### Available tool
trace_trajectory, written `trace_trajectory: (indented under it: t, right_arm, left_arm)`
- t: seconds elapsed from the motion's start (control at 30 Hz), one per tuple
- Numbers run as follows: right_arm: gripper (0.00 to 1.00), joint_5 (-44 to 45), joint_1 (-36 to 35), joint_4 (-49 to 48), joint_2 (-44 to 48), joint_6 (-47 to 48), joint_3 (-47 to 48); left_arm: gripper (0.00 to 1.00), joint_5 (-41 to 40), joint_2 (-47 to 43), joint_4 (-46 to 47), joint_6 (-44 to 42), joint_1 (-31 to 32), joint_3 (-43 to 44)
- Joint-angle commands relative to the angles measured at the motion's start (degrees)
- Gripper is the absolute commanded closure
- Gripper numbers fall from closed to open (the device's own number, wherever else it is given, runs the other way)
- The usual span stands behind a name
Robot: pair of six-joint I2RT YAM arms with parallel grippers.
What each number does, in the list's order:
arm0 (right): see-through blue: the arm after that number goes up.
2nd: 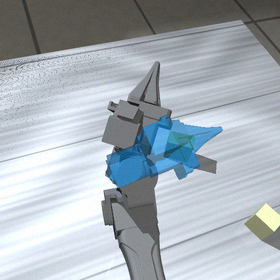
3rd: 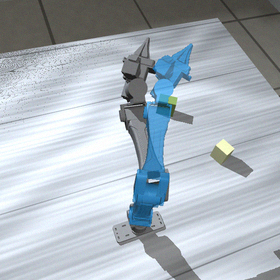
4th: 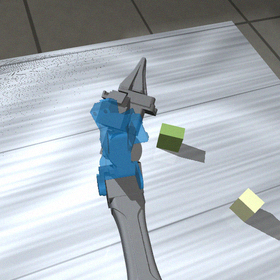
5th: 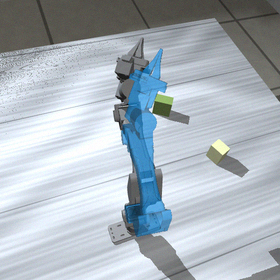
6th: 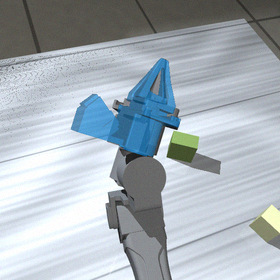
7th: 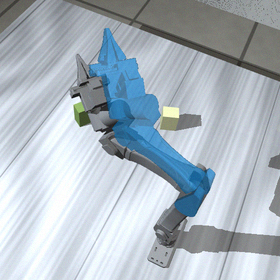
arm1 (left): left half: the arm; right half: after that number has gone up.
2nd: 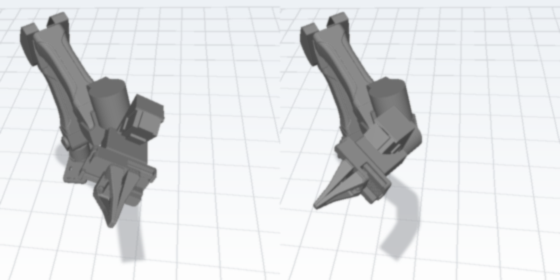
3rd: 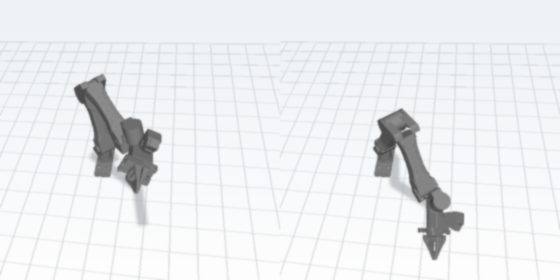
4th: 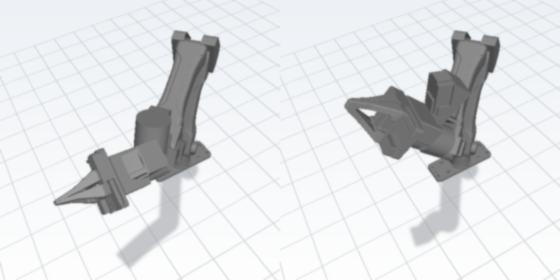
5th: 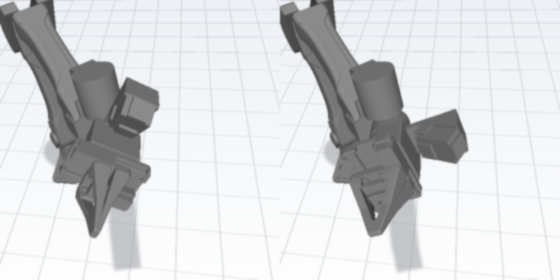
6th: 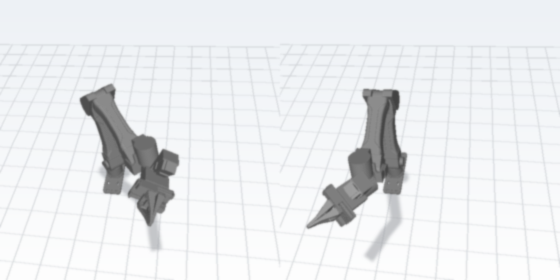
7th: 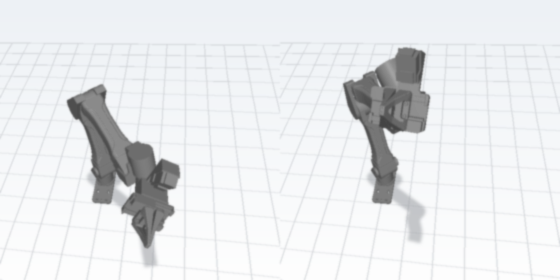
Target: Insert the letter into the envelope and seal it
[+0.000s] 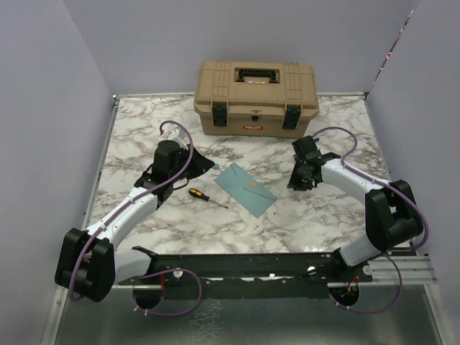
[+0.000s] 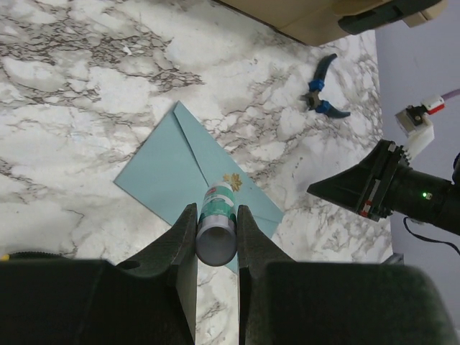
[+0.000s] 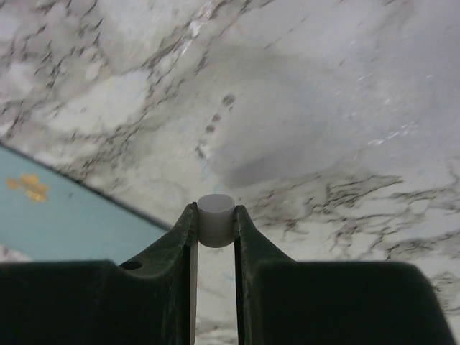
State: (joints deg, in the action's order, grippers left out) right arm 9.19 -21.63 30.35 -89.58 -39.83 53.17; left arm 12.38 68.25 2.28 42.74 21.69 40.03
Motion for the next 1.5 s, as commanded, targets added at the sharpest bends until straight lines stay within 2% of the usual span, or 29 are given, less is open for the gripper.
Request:
trace_trajectory:
  t: [0.0, 0.17, 0.53, 0.77, 0.93, 1.27, 1.47]
  right_arm:
    - [0.95, -18.40, 0.09, 7.88, 2.46, 1.18, 1.13]
    - [0.96, -31.40, 0.09, 9.01, 0.97, -1.64, -1.97]
    - [0.96, -44.89, 0.09, 15.55, -0.29, -5.20, -6.27]
    - [0.96, -42.70, 0.09, 20.70, -0.92, -6.11, -9.16]
    - [0.94, -40.07, 0.10, 22.27, -2.91, -6.07, -7.34]
    - [0.85, -32.63, 0.09, 18.73, -4.75, -8.84, -7.37]
    - [0.75, -31.01, 0.11, 17.05, -5.13, -9.91, -8.18]
  left_arm:
    - [1.00, 4.31, -3.19, -0.44, -2.28, -0.33, -0.99]
    - [1.00, 4.27, -3.48, -0.35, -3.31, -0.31, -0.75]
    - [1.00, 5.36, -1.51, 0.53, -3.46, -0.34, 0.08]
    - [1.00, 5.55, -1.41, 0.73, -3.74, -0.27, -0.87]
    - [1.00, 5.07, -1.63, 1.05, -3.72, -0.31, -1.52]
    - [1.00, 4.84, -1.23, 1.22, -3.89, -0.26, -1.70]
    - [1.00, 4.85, -1.19, 1.23, -3.89, -0.32, -1.70]
